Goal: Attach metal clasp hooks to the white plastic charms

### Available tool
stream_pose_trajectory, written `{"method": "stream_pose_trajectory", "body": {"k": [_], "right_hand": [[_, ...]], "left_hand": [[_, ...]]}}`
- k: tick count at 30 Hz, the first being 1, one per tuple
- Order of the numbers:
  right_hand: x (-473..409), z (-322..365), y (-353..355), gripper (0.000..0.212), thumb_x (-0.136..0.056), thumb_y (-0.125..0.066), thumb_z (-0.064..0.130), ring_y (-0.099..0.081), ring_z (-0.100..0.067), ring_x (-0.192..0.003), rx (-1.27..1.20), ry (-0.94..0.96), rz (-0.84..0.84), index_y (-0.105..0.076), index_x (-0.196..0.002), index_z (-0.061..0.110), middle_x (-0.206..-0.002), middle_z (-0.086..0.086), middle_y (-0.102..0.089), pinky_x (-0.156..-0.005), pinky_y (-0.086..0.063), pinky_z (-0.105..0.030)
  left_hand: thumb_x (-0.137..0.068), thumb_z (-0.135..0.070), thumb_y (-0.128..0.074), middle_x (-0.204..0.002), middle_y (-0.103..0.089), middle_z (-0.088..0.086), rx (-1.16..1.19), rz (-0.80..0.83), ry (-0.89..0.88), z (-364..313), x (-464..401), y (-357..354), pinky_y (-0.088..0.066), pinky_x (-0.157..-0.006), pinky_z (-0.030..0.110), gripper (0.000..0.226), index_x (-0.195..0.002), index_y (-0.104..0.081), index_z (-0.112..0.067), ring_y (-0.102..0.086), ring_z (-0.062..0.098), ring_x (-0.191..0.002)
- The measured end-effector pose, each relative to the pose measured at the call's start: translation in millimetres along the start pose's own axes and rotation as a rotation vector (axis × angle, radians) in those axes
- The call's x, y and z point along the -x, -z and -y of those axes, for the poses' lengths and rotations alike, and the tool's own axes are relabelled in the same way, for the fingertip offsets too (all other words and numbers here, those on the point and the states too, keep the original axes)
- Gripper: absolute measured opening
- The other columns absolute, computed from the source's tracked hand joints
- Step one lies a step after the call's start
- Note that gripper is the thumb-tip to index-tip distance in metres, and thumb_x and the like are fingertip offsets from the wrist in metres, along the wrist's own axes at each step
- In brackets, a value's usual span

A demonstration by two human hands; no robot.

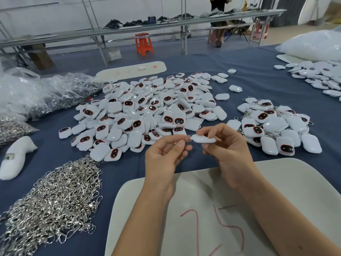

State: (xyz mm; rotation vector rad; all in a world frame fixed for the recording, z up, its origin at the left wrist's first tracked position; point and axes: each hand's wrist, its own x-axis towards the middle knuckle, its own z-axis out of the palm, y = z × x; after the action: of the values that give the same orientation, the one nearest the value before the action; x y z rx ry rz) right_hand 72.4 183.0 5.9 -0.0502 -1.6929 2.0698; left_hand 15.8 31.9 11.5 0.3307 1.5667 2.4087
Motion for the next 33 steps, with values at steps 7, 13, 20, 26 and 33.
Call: {"method": "stream_pose_trajectory", "body": {"k": [7, 13, 20, 26, 33], "right_hand": [[0, -1, 1, 0.018, -0.082, -0.078, 0.007, -0.067, -0.014, -0.081, 0.045, -0.022, -0.052, -0.074, -0.097, 0.017, -0.097, -0.011, -0.077, -0.065, -0.051, -0.022], [-6, -9, 3, 0.004, -0.096, -0.073, 0.009, -0.052, -0.017, -0.052, 0.026, -0.081, -0.223, -0.073, -0.100, 0.011, -0.071, -0.005, -0.066, -0.046, -0.042, -0.022], [-10, -11, 6, 0.008, -0.098, -0.071, 0.009, -0.052, -0.014, -0.052, 0.025, -0.118, -0.301, -0.072, -0.105, 0.010, -0.067, 0.001, -0.066, -0.045, -0.040, -0.021], [-16, -3, 15, 0.010, -0.097, -0.068, 0.007, -0.060, -0.012, -0.052, 0.083, -0.013, -0.603, -0.065, -0.104, 0.014, -0.078, -0.002, -0.069, -0.048, -0.046, -0.023], [-17, 3, 34, 0.068, -0.099, -0.060, -0.003, -0.059, -0.009, -0.130, 0.471, 0.200, -0.710, -0.034, -0.159, 0.015, -0.154, 0.007, -0.036, -0.092, -0.054, -0.019]], "left_hand": [[-0.091, 0.008, -0.066, -0.087, -0.078, 0.012, -0.095, -0.076, -0.036, 0, -1, 3, -0.057, -0.071, 0.022, 0.026, -0.084, -0.078, -0.013, -0.071, 0.016, -0.074], [-0.091, 0.000, -0.071, -0.073, -0.075, 0.009, -0.283, -0.178, -0.105, 11, -4, 3, -0.056, -0.063, 0.023, 0.011, -0.090, -0.074, -0.010, -0.069, 0.016, -0.061], [-0.097, -0.001, -0.064, -0.079, -0.078, 0.007, -0.300, -0.179, -0.023, 15, -7, 5, -0.054, -0.059, 0.020, 0.013, -0.092, -0.073, -0.010, -0.070, 0.013, -0.061], [-0.096, -0.001, -0.062, -0.074, -0.078, 0.001, -0.342, -0.281, 0.021, 24, -14, -29, -0.055, -0.059, 0.021, 0.014, -0.089, -0.071, -0.011, -0.069, 0.011, -0.059], [-0.092, -0.004, -0.062, -0.073, -0.077, -0.004, -0.449, -0.145, 0.053, 42, -13, -88, -0.063, -0.076, 0.043, 0.016, -0.086, -0.071, -0.016, -0.069, 0.010, -0.059]]}}
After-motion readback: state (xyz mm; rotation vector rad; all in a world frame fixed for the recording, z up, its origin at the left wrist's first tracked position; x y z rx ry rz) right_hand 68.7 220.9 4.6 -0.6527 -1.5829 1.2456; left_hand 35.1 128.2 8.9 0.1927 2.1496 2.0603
